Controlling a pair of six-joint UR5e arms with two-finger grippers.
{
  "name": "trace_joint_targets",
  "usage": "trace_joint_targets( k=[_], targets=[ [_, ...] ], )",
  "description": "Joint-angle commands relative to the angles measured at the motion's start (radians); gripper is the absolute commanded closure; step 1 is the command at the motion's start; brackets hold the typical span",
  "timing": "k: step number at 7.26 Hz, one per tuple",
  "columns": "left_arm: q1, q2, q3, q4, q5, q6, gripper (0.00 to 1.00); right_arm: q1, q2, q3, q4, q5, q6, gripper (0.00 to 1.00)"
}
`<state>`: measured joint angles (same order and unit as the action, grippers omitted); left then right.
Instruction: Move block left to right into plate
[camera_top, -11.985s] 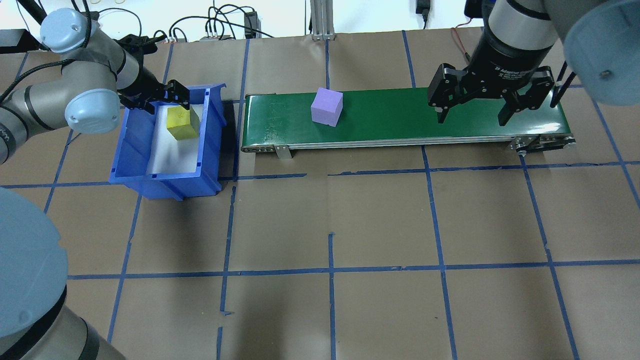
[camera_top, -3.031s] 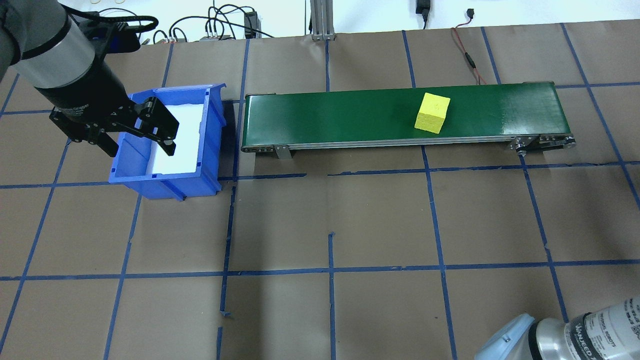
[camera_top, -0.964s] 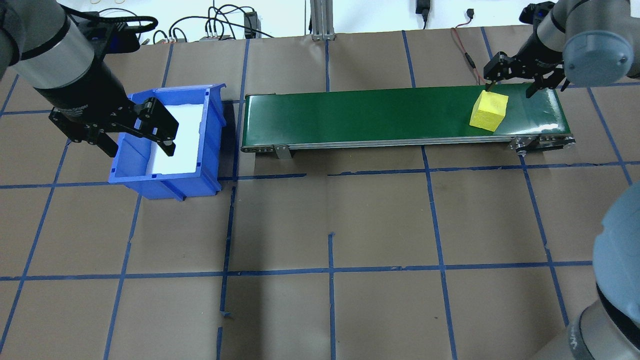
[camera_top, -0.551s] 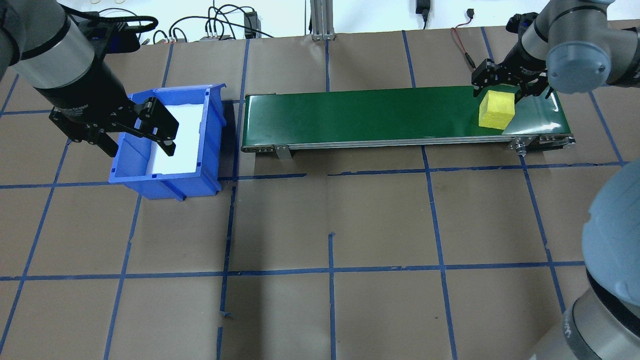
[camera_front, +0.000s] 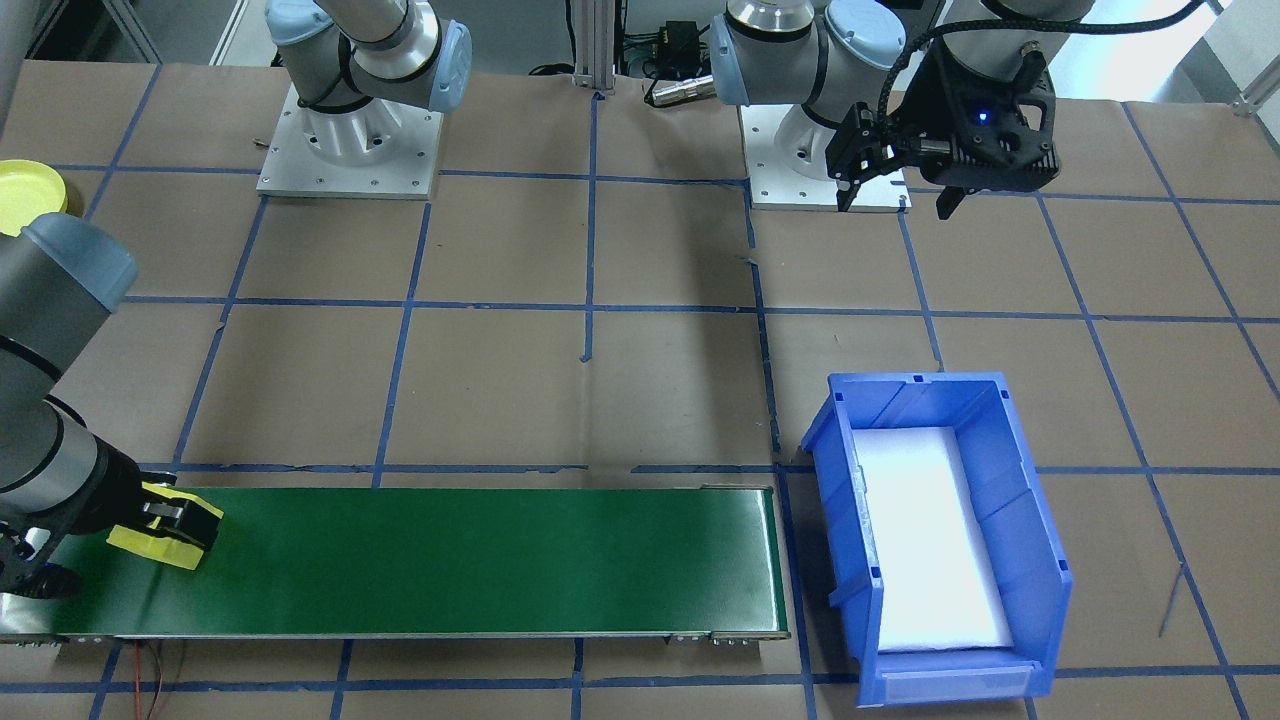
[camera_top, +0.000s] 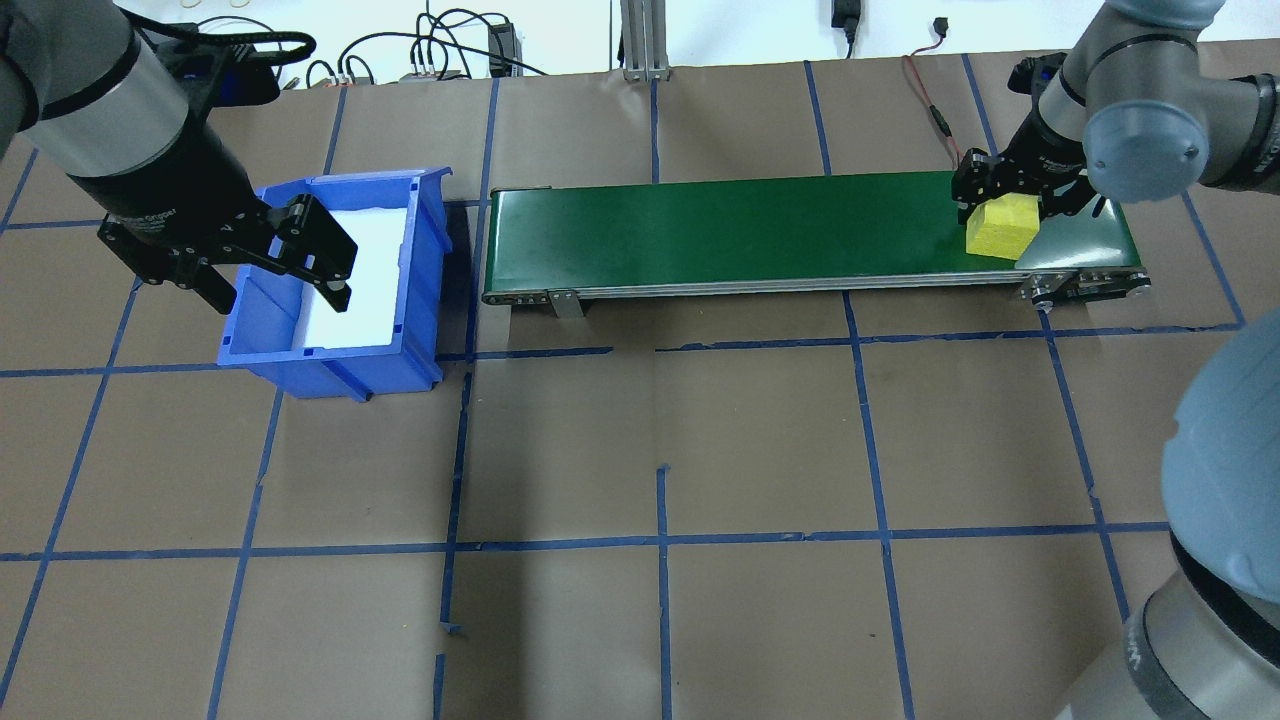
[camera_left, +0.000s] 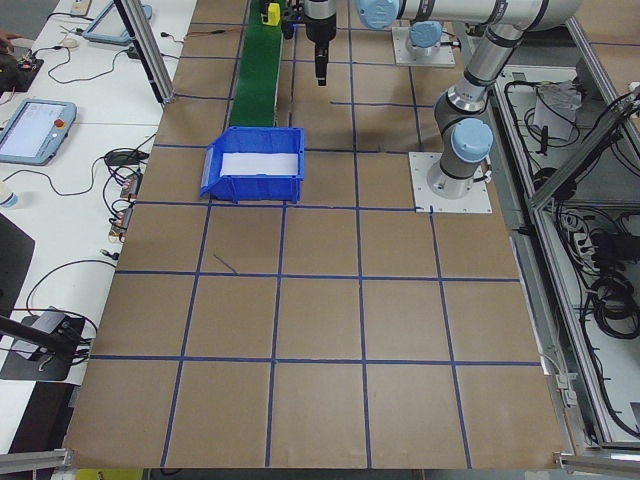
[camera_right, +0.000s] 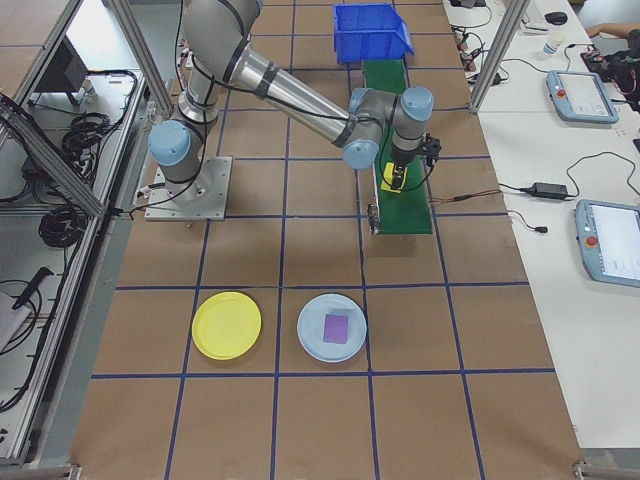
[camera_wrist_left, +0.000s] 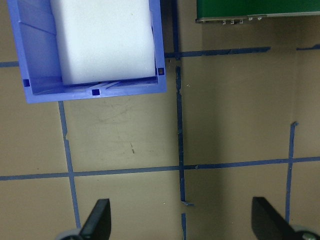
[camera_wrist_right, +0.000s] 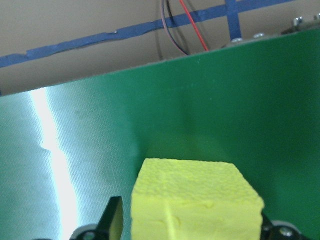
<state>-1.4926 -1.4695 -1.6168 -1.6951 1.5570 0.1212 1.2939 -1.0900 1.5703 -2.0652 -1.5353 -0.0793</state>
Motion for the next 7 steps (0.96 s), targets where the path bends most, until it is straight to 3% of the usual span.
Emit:
trace_joint_targets(
  k=[1, 2, 4, 5, 7],
  targets=[
    [0.0, 0.0, 0.0, 0.0, 0.0, 0.0, 0.0, -0.022, -0.019, 0.003, 0.002, -0.031, -0.026, 0.68],
    [0.0, 0.0, 0.0, 0.0, 0.0, 0.0, 0.0, -0.086, -0.048, 0.014, 0.01, -0.079, -0.087, 0.68],
    [0.0, 0.0, 0.0, 0.0, 0.0, 0.0, 0.0, -0.247, -0.123, 0.057, 0.109, -0.088, -0.292, 0.68],
    [0.0, 0.0, 0.0, 0.0, 0.0, 0.0, 0.0, -0.369, -0.149, 0.109, 0.128, -0.088, -0.424, 0.68],
    [0.0, 0.0, 0.0, 0.0, 0.0, 0.0, 0.0, -0.705, -0.22, 0.299, 0.111, -0.092, -0.722, 0.68]
  ],
)
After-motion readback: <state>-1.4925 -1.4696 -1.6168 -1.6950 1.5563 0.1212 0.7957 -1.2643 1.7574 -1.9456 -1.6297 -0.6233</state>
